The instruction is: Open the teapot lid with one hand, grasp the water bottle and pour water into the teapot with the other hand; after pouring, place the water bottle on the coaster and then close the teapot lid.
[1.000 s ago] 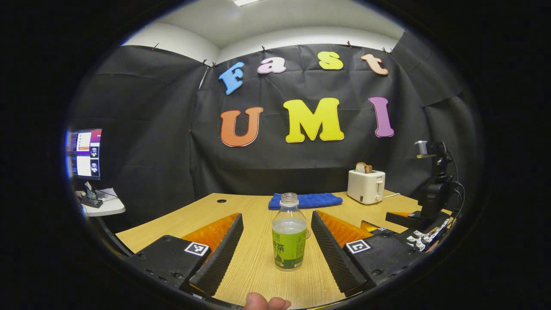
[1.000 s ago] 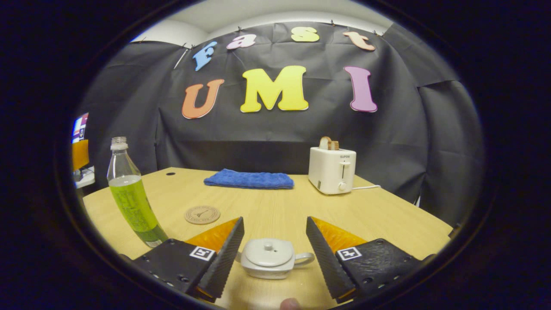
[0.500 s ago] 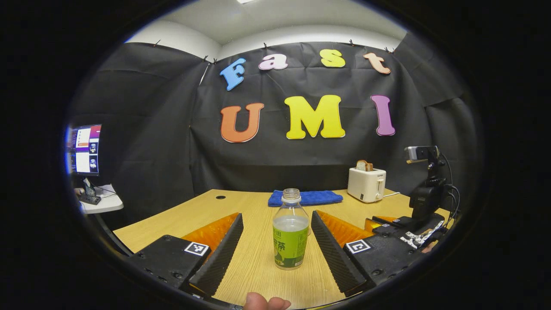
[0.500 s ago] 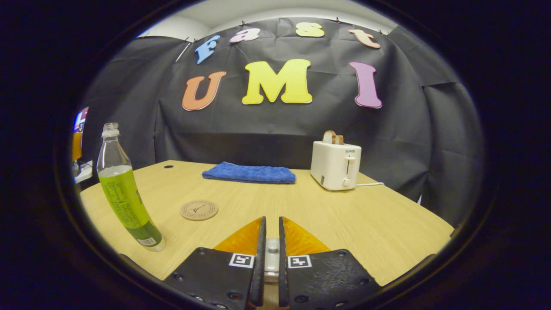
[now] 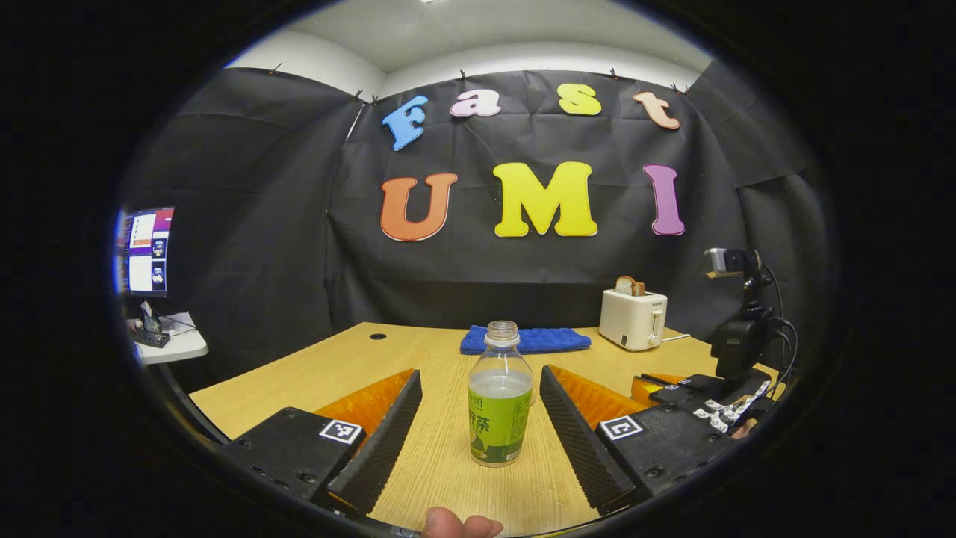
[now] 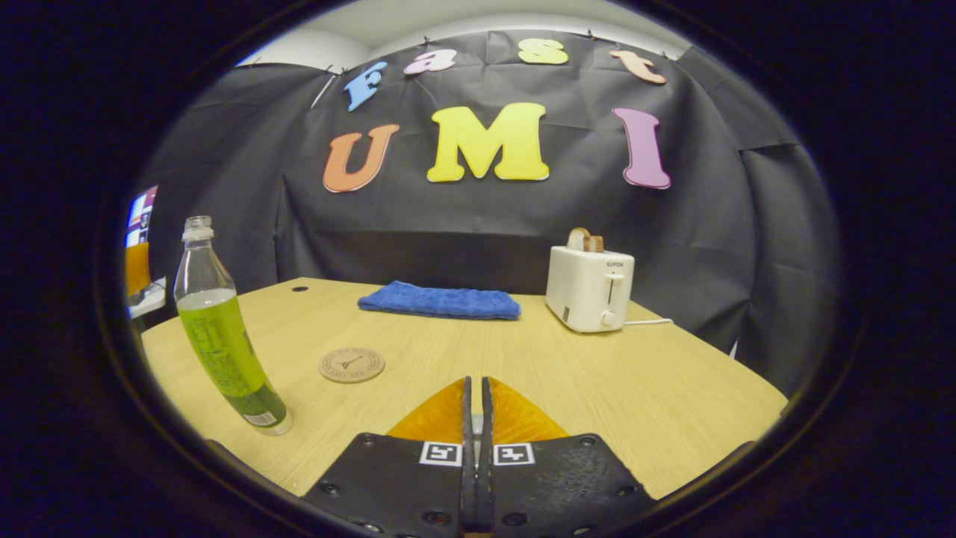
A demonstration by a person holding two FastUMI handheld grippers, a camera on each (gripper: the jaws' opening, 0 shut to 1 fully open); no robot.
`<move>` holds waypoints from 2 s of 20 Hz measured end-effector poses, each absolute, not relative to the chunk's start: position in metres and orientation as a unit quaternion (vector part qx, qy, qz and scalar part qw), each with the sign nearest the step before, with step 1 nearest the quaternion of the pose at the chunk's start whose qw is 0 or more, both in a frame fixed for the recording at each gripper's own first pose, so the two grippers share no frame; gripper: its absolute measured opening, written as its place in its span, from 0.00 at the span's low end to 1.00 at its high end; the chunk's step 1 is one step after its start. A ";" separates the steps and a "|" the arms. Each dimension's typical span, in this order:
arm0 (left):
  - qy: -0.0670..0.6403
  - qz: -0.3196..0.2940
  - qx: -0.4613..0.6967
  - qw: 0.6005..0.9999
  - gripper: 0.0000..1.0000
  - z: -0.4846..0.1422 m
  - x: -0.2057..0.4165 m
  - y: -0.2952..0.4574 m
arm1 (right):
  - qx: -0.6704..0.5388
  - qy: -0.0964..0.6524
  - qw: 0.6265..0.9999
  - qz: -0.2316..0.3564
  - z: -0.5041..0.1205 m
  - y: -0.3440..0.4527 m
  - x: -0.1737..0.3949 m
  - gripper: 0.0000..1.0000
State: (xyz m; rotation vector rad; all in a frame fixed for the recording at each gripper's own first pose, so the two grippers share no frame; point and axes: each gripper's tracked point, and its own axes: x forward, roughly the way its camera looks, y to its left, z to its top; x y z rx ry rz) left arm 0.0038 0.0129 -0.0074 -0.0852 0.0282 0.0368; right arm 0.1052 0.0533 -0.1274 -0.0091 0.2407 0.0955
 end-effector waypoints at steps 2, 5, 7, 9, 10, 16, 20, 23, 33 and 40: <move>0.024 0.007 -0.048 0.999 0.99 -0.016 0.007 0.007 | 0.004 0.109 0.993 0.051 -0.116 0.052 0.106 0.01; 0.036 -0.010 -0.057 0.998 0.99 -0.026 0.016 -0.002 | 0.010 0.104 0.993 0.057 -0.106 0.049 0.104 0.00; 0.046 -0.014 -0.061 0.997 0.99 -0.036 0.024 -0.004 | 0.012 0.105 0.993 0.059 -0.100 0.044 0.102 0.00; 0.058 -0.013 -0.063 0.996 1.00 -0.047 0.028 -0.002 | 0.011 0.103 0.993 0.059 -0.094 0.038 0.098 0.01; 0.062 -0.013 -0.063 0.996 1.00 -0.051 0.031 -0.001 | 0.010 0.101 0.993 0.059 -0.091 0.035 0.096 0.01; 0.095 -0.018 -0.052 0.994 1.00 -0.087 0.050 -0.006 | 0.005 0.095 0.994 0.062 -0.074 0.024 0.081 0.00; 0.113 -0.018 -0.055 0.992 1.00 -0.101 0.058 -0.008 | -0.005 0.091 0.994 0.064 -0.070 0.021 0.075 0.00; 0.116 -0.015 -0.055 0.992 1.00 -0.104 0.063 -0.005 | -0.005 0.093 0.994 0.062 -0.071 0.015 0.076 0.00; 0.128 -0.021 -0.006 0.992 0.78 -0.105 0.064 -0.005 | -0.004 0.090 0.994 0.059 -0.069 -0.001 0.073 0.00; 0.112 -0.004 0.147 0.983 0.75 -0.067 0.064 0.013 | -0.012 0.092 0.993 0.070 -0.071 -0.016 0.071 0.01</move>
